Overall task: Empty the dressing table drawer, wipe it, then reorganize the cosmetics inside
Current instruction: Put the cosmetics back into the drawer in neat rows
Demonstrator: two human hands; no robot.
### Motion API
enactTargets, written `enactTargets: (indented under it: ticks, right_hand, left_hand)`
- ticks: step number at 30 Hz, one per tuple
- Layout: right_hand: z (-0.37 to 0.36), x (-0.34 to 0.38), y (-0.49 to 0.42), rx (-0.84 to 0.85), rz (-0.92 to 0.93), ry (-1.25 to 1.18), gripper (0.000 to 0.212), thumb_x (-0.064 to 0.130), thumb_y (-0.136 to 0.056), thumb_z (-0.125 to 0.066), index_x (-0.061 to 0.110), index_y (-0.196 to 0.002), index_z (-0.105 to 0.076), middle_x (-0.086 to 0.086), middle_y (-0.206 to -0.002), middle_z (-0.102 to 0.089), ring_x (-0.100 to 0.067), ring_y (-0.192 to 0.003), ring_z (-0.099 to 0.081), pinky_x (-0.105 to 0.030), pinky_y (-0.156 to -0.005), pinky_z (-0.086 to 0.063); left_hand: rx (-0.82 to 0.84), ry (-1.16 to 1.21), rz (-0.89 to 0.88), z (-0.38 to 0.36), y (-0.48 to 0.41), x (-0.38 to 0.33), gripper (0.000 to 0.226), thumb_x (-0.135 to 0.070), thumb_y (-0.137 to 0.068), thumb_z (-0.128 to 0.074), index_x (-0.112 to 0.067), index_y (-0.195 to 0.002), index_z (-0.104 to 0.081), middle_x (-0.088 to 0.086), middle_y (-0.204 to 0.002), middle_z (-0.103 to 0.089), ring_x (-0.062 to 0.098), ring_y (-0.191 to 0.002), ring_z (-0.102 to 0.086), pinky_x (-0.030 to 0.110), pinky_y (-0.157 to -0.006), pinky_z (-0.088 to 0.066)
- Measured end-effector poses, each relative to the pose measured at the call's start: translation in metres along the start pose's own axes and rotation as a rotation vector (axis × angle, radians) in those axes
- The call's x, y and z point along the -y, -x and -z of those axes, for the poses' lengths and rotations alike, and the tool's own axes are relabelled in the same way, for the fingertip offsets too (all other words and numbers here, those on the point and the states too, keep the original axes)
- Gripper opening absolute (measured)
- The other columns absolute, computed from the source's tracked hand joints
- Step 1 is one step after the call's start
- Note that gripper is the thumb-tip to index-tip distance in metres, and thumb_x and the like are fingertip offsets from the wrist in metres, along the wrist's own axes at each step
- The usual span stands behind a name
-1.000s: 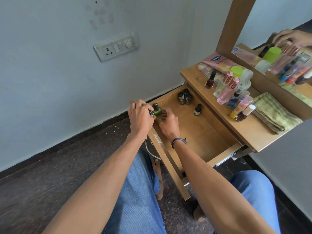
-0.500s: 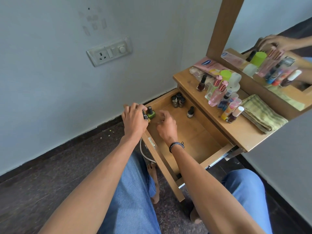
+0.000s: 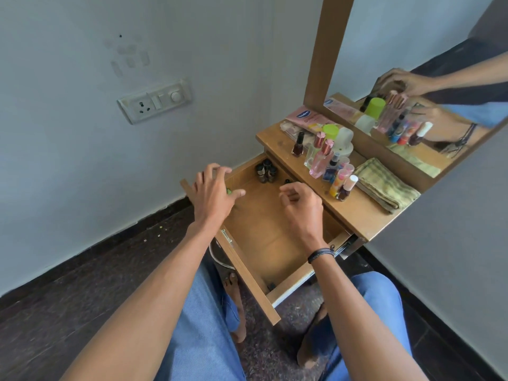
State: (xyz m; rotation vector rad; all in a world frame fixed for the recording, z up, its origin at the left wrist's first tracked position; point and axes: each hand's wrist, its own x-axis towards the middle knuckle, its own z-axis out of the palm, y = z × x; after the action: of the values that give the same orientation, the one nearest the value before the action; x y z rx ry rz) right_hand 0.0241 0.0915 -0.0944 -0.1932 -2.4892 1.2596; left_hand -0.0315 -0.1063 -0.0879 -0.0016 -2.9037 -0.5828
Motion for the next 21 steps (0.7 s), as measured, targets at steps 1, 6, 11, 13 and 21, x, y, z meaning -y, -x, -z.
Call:
enactTargets:
  ticks: [1,6,11,13,21]
  right_hand:
    - [0.007,0.0,0.001,-0.023,0.016,-0.002,0.014,0.01,-0.092,-0.069,0.02,-0.101,-0.073,0.009,-0.096,-0.069,0.003,-0.084,-0.062,-0.015,-0.078,-0.054]
    - [0.039,-0.007,0.005,-0.147,0.019,-0.021,0.012,0.006,-0.09,-0.069,0.015,-0.095,-0.075,0.005,-0.09,-0.071,0.001,-0.079,-0.063,-0.007,-0.072,-0.048]
    - [0.057,-0.018,0.006,-0.208,-0.016,-0.037,0.013,0.007,-0.089,-0.069,0.018,-0.092,-0.075,0.007,-0.089,-0.072,0.001,-0.076,-0.063,-0.011,-0.069,-0.05]
    - [0.06,-0.02,0.008,-0.224,-0.025,-0.047,0.014,0.006,-0.088,-0.068,0.018,-0.091,-0.075,0.008,-0.088,-0.071,0.003,-0.075,-0.062,-0.011,-0.067,-0.049]
    - [0.078,-0.03,0.007,-0.507,-0.119,-0.088,0.015,0.002,-0.085,-0.067,0.012,-0.092,-0.058,-0.001,-0.094,-0.06,-0.016,-0.072,-0.06,-0.028,-0.063,-0.052]
  left_hand:
    - [-0.014,0.063,-0.017,0.001,-0.002,-0.013,0.061,-0.048,-0.08,-0.079,-0.022,-0.131,-0.059,0.001,-0.139,-0.05,0.026,-0.124,-0.046,0.038,-0.101,-0.036]
    - [0.117,0.555,0.027,0.002,-0.034,-0.084,0.047,-0.025,-0.093,-0.072,-0.02,-0.137,-0.054,-0.002,-0.142,-0.051,0.018,-0.133,-0.046,0.036,-0.109,-0.042]
    - [0.289,0.813,0.101,-0.015,-0.064,-0.124,0.059,-0.004,-0.093,-0.067,-0.024,-0.145,-0.048,-0.005,-0.144,-0.053,0.016,-0.13,-0.051,0.038,-0.11,-0.044]
    - [0.315,0.832,0.102,-0.023,-0.073,-0.128,0.063,0.004,-0.092,-0.064,-0.024,-0.146,-0.048,-0.003,-0.145,-0.053,0.016,-0.128,-0.053,0.037,-0.107,-0.047]
    - [0.344,0.856,0.039,-0.032,-0.085,-0.132,0.06,0.014,-0.09,-0.055,-0.027,-0.134,-0.059,-0.005,-0.13,-0.059,0.014,-0.12,-0.056,0.031,-0.095,-0.053]
